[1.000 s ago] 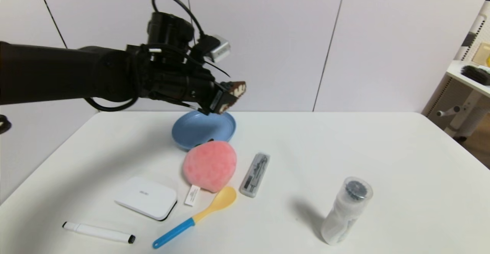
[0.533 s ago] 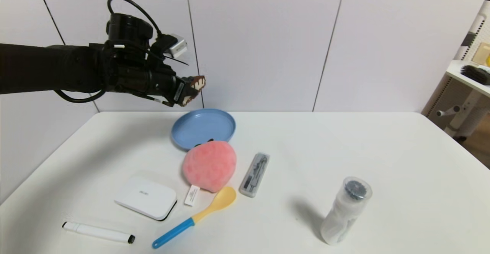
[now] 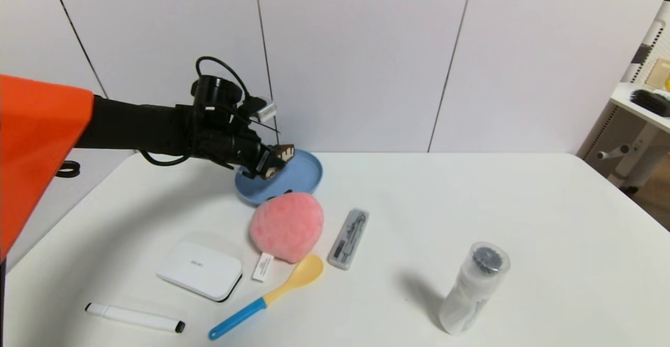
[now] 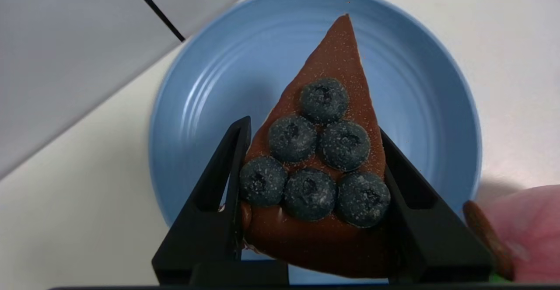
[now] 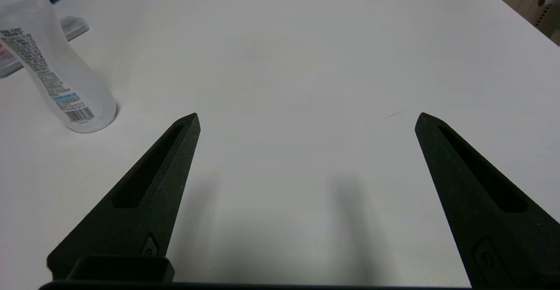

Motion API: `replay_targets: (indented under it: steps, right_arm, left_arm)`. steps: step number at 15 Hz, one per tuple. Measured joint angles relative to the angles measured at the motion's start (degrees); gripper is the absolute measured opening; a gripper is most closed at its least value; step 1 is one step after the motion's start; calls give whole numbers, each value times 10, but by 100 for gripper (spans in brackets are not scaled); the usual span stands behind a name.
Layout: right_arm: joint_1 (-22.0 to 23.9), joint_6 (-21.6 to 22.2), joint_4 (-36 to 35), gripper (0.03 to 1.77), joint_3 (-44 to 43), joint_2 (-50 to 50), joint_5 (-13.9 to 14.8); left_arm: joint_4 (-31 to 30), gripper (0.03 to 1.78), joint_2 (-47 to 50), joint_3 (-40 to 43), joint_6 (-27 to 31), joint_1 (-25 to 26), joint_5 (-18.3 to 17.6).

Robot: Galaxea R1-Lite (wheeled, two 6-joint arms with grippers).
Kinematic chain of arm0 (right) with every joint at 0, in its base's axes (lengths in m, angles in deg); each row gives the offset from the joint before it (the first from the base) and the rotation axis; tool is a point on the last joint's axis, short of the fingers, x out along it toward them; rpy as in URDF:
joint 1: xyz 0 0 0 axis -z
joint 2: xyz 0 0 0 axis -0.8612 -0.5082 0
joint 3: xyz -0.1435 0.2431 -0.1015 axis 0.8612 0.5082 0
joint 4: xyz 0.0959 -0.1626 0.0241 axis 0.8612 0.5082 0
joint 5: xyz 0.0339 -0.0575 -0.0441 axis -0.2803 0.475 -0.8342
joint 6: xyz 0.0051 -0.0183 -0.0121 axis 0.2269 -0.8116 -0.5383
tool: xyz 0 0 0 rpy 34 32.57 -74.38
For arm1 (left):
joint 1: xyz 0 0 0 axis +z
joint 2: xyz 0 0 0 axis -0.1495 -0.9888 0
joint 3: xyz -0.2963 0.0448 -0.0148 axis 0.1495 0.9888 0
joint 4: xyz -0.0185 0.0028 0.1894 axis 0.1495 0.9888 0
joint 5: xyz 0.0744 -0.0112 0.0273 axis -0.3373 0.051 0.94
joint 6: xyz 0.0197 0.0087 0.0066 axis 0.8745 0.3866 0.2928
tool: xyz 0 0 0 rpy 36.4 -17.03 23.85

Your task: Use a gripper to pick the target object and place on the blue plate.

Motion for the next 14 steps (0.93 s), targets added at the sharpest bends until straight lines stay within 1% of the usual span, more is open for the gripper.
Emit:
replay_targets:
  steps: [1,4,7,11,14]
  right_arm:
    - [0,0,0,170,0,0,0]
    - [0,0,0,170,0,0,0]
    - [0,0,0,170,0,0,0]
    - [0,0,0,170,0,0,0]
    - [0,0,0,170,0,0,0]
  left_arm:
    - [0,88,-7,0,-1,-1,-1]
    - [1,115,-18,4,2,-2,-4]
    - [0,133,-18,4,7,-4,-13]
    - [0,148,2,4,18,-7,-12]
    - [2,155,50,3,16,-7,-6]
